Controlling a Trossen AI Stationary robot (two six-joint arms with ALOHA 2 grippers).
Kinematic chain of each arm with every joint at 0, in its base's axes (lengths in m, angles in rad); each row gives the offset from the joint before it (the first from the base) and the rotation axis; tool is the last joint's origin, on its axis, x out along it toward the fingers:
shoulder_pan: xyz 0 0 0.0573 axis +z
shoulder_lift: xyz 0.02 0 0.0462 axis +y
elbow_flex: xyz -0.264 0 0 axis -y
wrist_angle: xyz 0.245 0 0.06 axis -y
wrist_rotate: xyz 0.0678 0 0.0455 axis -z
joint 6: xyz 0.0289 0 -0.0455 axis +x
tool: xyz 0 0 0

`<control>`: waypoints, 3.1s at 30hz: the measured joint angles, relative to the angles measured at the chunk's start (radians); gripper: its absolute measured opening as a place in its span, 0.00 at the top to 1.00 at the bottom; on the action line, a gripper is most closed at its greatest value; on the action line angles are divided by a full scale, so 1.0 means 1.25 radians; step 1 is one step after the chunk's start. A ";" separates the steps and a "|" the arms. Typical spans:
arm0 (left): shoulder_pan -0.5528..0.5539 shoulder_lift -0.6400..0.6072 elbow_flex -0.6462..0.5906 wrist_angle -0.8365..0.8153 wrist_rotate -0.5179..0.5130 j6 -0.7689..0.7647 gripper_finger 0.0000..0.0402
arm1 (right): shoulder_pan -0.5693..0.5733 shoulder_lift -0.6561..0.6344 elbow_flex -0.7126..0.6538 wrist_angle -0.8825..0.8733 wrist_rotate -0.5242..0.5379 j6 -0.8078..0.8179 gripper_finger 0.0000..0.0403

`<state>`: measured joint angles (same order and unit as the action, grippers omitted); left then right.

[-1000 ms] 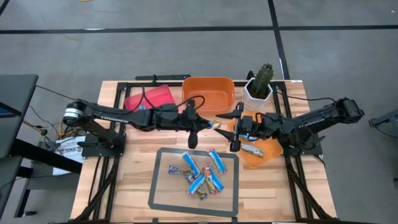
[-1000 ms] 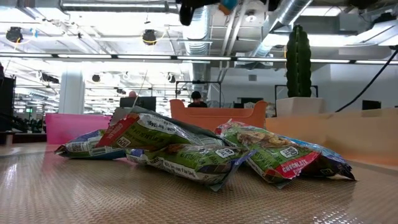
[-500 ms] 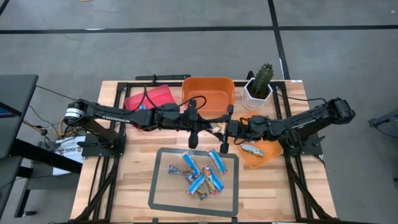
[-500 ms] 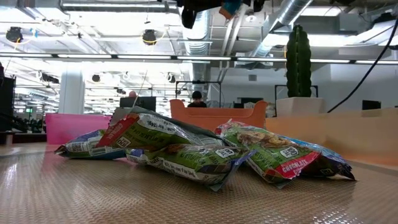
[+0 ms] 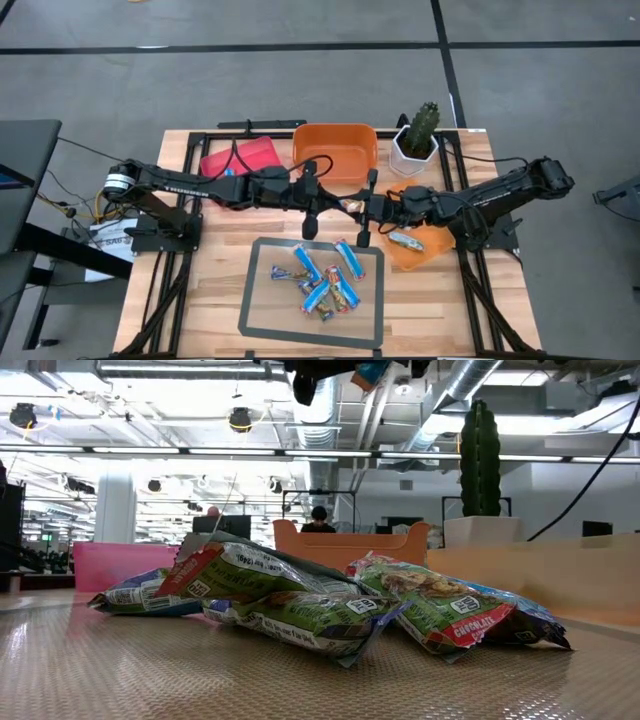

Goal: Pick and place Granola Bars by type
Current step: Put the orange granola bar into the light orange bin

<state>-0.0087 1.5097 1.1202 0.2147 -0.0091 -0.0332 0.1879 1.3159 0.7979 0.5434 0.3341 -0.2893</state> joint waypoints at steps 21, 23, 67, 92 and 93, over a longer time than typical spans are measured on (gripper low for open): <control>-0.001 0.000 -0.002 -0.193 -0.055 -0.079 0.34 | -0.001 -0.004 0.000 -0.037 0.053 -0.005 0.88; -0.001 0.000 -0.002 -0.225 -0.067 -0.082 0.34 | 0.000 -0.016 0.000 -0.103 0.078 0.002 0.88; -0.004 0.000 -0.002 -0.377 -0.086 -0.139 0.36 | 0.000 -0.092 0.000 -1.278 -0.131 0.497 0.88; -0.032 0.000 -0.002 -0.377 -0.109 -0.143 0.36 | -0.090 0.013 -0.077 -1.198 -0.183 0.461 0.84; -0.032 0.000 -0.002 -0.377 -0.110 -0.143 0.36 | -0.090 0.013 -0.077 -1.199 -0.183 0.461 0.83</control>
<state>-0.0486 1.5093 1.1183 -0.2562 -0.1463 -0.2118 0.0757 1.3315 0.7013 -0.9550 0.1055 0.2874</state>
